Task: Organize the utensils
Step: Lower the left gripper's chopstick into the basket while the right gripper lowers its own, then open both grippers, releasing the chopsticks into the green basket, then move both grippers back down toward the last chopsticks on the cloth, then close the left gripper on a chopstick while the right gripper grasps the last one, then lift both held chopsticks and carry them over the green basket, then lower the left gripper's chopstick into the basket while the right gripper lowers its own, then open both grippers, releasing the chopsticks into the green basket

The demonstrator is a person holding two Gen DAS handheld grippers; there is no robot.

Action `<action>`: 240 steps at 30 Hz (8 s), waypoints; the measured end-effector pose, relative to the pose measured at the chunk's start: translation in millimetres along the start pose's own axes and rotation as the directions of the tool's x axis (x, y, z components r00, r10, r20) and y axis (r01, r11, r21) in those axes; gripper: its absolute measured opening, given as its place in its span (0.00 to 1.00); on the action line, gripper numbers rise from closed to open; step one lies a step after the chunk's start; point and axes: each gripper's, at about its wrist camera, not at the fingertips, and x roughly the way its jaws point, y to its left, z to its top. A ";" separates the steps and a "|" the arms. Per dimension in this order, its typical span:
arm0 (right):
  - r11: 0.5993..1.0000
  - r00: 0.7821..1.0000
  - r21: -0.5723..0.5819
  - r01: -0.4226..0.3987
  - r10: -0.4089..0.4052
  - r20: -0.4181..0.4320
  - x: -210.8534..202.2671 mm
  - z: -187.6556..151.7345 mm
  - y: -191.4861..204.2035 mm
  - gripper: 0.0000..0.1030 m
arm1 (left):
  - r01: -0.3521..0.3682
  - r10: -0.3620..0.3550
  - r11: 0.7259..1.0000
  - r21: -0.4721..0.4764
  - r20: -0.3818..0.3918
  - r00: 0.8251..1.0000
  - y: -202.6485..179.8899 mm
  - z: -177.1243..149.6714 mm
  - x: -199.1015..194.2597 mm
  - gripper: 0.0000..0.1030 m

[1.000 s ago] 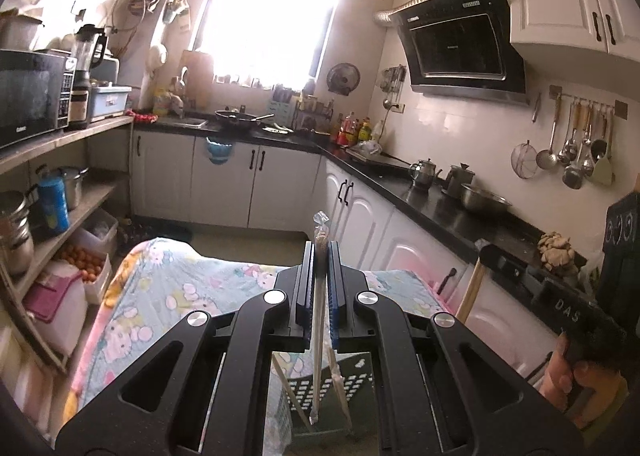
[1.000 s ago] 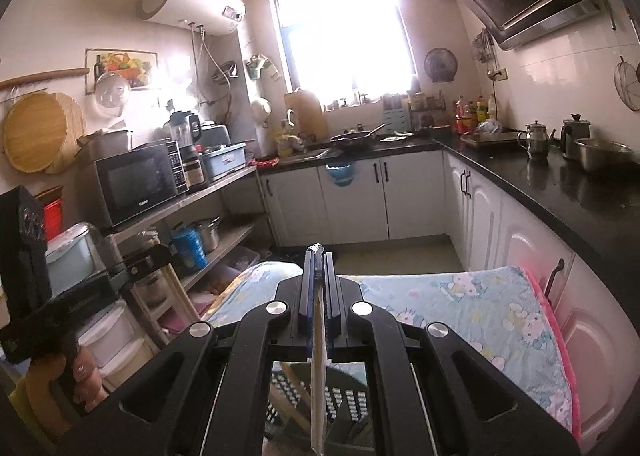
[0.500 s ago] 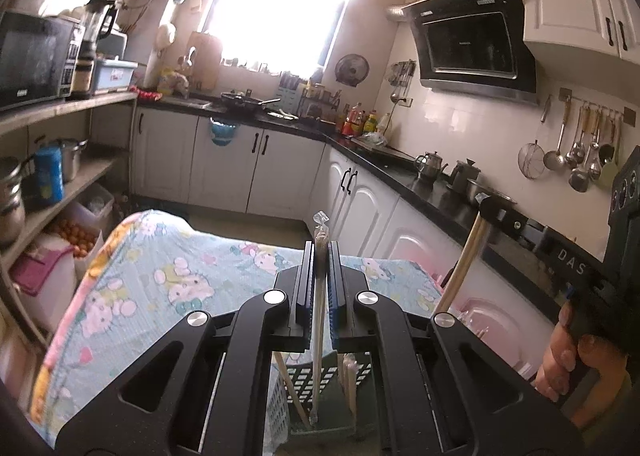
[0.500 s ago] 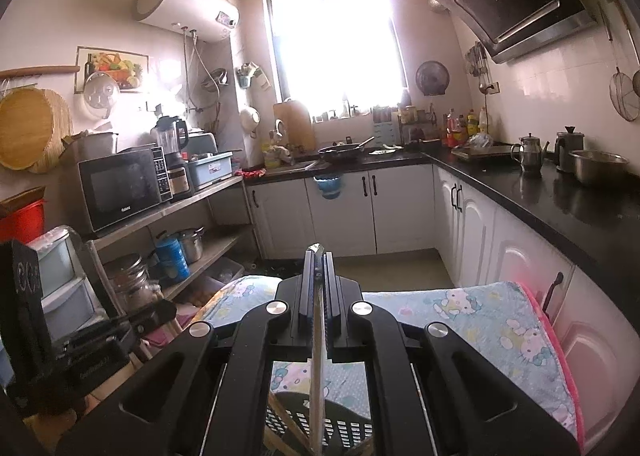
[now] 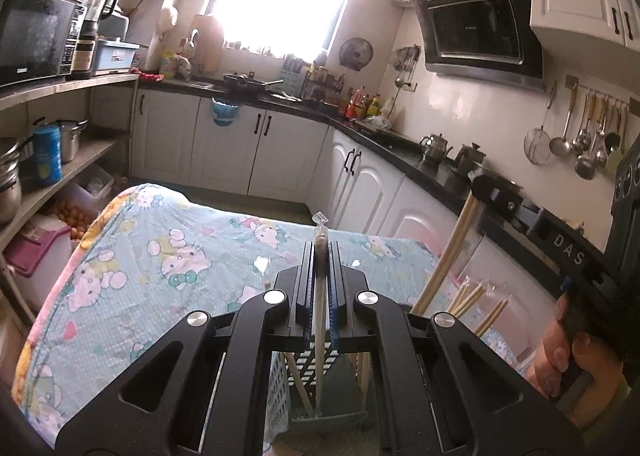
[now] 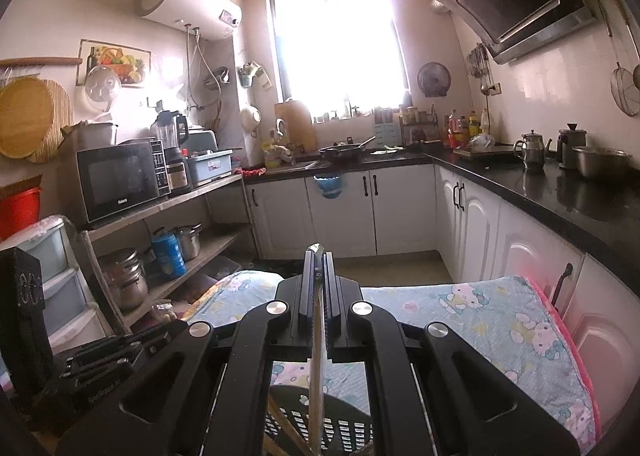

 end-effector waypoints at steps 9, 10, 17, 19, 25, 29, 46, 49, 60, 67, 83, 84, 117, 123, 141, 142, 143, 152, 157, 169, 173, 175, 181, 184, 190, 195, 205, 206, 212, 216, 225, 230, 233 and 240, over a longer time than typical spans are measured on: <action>0.999 1.000 -0.032 0.006 -0.006 -0.011 9.1 -21.5 3.4 0.04 | 0.000 0.000 1.000 0.012 -0.041 0.999 2.3 -17.2 8.7 0.01; 1.000 1.000 -0.030 0.007 -0.007 -0.015 9.8 -23.8 3.2 0.04 | -0.001 0.001 1.000 0.014 -0.043 0.999 2.5 -18.4 9.2 0.01; 1.000 0.999 -0.022 0.016 -0.017 -0.039 9.6 -36.7 -2.4 0.04 | 0.000 0.002 1.000 0.022 -0.061 0.998 2.1 -26.9 10.1 0.01; 1.000 0.999 -0.016 0.015 -0.015 -0.047 8.1 -39.2 -4.6 0.04 | 0.000 0.001 1.000 0.019 -0.067 0.998 3.0 -29.0 10.2 0.01; 1.000 0.996 -0.003 0.012 -0.012 -0.091 5.6 -47.4 -8.1 0.05 | -0.002 0.004 1.000 0.019 -0.084 0.996 4.3 -34.3 11.3 0.01; 1.000 0.993 0.003 0.017 -0.016 -0.118 2.5 -53.5 -10.5 0.05 | -0.004 0.006 1.000 0.017 -0.091 0.996 5.6 -36.6 10.5 0.01; 1.000 0.980 0.029 0.011 -0.005 -0.198 -23.8 -52.5 -17.7 0.30 | -0.019 0.023 0.999 0.029 -0.119 0.993 3.9 -43.2 -4.0 0.26; 1.000 0.978 0.022 0.010 -0.005 -0.208 -31.5 -53.3 -16.4 0.33 | -0.024 0.028 0.999 0.028 -0.122 0.992 3.8 -45.6 -8.8 0.34; 1.000 0.971 0.008 0.023 -0.020 -0.239 -63.6 -62.4 -19.7 0.45 | -0.045 0.050 0.998 0.035 -0.127 0.991 0.4 -54.3 -32.4 0.68; 0.999 0.949 0.003 0.044 -0.041 -0.313 -85.5 -86.2 -27.2 0.48 | -0.040 0.047 0.998 0.047 -0.158 0.986 -4.8 -70.8 -44.8 0.84; 0.994 0.880 0.019 0.109 -0.088 -0.466 -125.9 -158.6 -55.1 0.49 | -0.001 0.018 0.998 0.059 -0.279 0.960 -24.7 -131.1 -45.4 0.84; 0.994 0.877 0.020 0.112 -0.089 -0.472 -127.8 -161.5 -56.1 0.49 | 0.005 0.013 0.998 0.064 -0.292 0.956 -27.2 -135.5 -43.5 0.84; 0.993 0.770 0.062 0.105 -0.042 -0.637 -120.0 -222.6 -78.0 0.10 | 0.094 0.013 0.984 0.153 -0.580 0.815 -80.2 -207.1 33.0 0.32; 0.996 0.802 0.066 0.066 -0.013 -0.598 -123.1 -205.9 -72.6 0.09 | 0.102 0.050 0.970 0.221 -0.590 0.806 -85.8 -205.2 39.5 0.05; 0.997 0.904 0.047 -0.056 0.071 -0.422 -128.3 -112.2 -40.5 0.06 | 0.172 -0.126 0.980 0.098 -0.366 0.922 -67.8 -104.7 -31.8 0.01; 0.997 0.910 0.043 -0.062 0.074 -0.409 -128.4 -105.1 -38.7 0.06 | 0.172 -0.130 0.980 0.097 -0.339 0.932 -66.1 -94.6 -37.6 0.01; 0.997 0.917 0.040 -0.068 0.078 -0.392 -128.4 -96.6 -36.0 0.06 | 0.169 -0.131 0.981 0.097 -0.318 0.939 -65.7 -87.0 -41.5 0.01; 0.994 0.958 0.014 -0.108 0.108 -0.265 -124.3 -36.7 -13.9 0.06 | 0.158 -0.140 0.982 0.103 -0.164 0.976 -56.9 -15.8 -67.2 0.01; 0.994 0.976 -0.001 -0.111 0.109 -0.190 -116.7 -1.1 -5.2 0.06 | 0.147 -0.136 0.981 0.124 -0.094 0.986 -60.7 20.1 -69.9 0.01; 0.998 0.994 0.016 -0.069 0.070 -0.081 -91.0 48.7 -14.8 0.06 | 0.062 -0.065 0.991 0.118 0.020 0.998 -48.7 59.8 -61.3 0.01; 1.000 0.998 0.006 -0.031 0.031 -0.051 -84.1 53.6 -19.9 0.06 | 0.032 -0.037 0.992 0.119 0.038 0.999 -44.8 60.2 -58.0 0.01; 1.000 0.999 0.001 -0.014 0.014 -0.043 -80.0 52.4 -22.1 0.06 | 0.018 -0.023 0.993 0.120 0.041 0.999 -42.3 57.1 -53.7 0.01; 1.000 0.998 0.013 0.017 -0.016 -0.059 -61.6 42.0 -30.1 0.06 | 0.009 -0.011 0.995 0.099 0.023 1.000 -31.3 42.7 -38.6 0.01; 0.999 0.997 0.026 0.029 -0.027 -0.068 -52.0 34.4 -34.6 0.06 | 0.012 -0.013 0.996 0.089 0.009 1.000 -27.1 35.8 -32.1 0.01; 0.998 0.996 0.049 0.038 -0.034 -0.082 -35.2 15.2 -40.2 0.06 | 0.021 -0.020 0.998 0.059 -0.020 1.000 -21.8 17.8 -19.8 0.01; 0.997 0.995 0.066 0.029 -0.023 -0.093 -23.1 -4.3 -41.8 0.06 | 0.017 -0.014 0.998 0.053 -0.062 0.998 -20.7 1.2 -5.7 0.01; 0.998 0.985 0.049 0.031 -0.022 -0.172 -6.2 -36.2 -35.3 0.06 | 0.002 0.004 0.999 0.054 -0.110 0.994 -15.0 -17.8 7.9 0.01; 0.998 0.984 0.049 0.031 -0.022 -0.179 -6.1 -38.3 -35.0 0.06 | 0.000 0.006 0.999 0.054 -0.111 0.994 -15.7 -19.2 8.5 0.01; 0.999 0.977 0.031 0.026 -0.019 -0.213 -7.0 -44.8 -31.4 0.06 | -0.005 0.012 0.998 0.057 -0.122 0.992 -14.3 -24.5 8.5 0.01; 0.999 0.974 0.012 0.040 -0.036 -0.225 -13.4 -46.0 -29.4 0.08 | -0.006 0.013 0.999 0.054 -0.133 0.991 -14.5 -26.8 4.4 0.05; 0.998 0.971 0.025 0.052 -0.044 -0.236 -39.5 -45.3 -33.8 0.29 | -0.016 0.025 0.998 0.067 -0.142 0.990 -20.9 -30.0 -16.0 0.26; 0.998 0.973 0.004 0.060 -0.057 -0.225 -63.5 -41.3 -33.1 0.35 | -0.014 0.025 0.997 0.080 -0.137 0.990 -26.3 -30.6 -32.7 0.39; 0.998 0.974 -0.003 0.056 -0.055 -0.218 -78.9 -40.9 -30.7 0.41 | -0.016 0.026 0.996 0.082 -0.128 0.991 -29.9 -31.0 -45.5 0.50; 0.998 0.979 -0.025 0.049 -0.053 -0.198 -115.9 -48.5 -22.3 0.68 | -0.011 0.024 0.995 0.101 -0.127 0.992 -39.1 -43.4 -71.7 0.72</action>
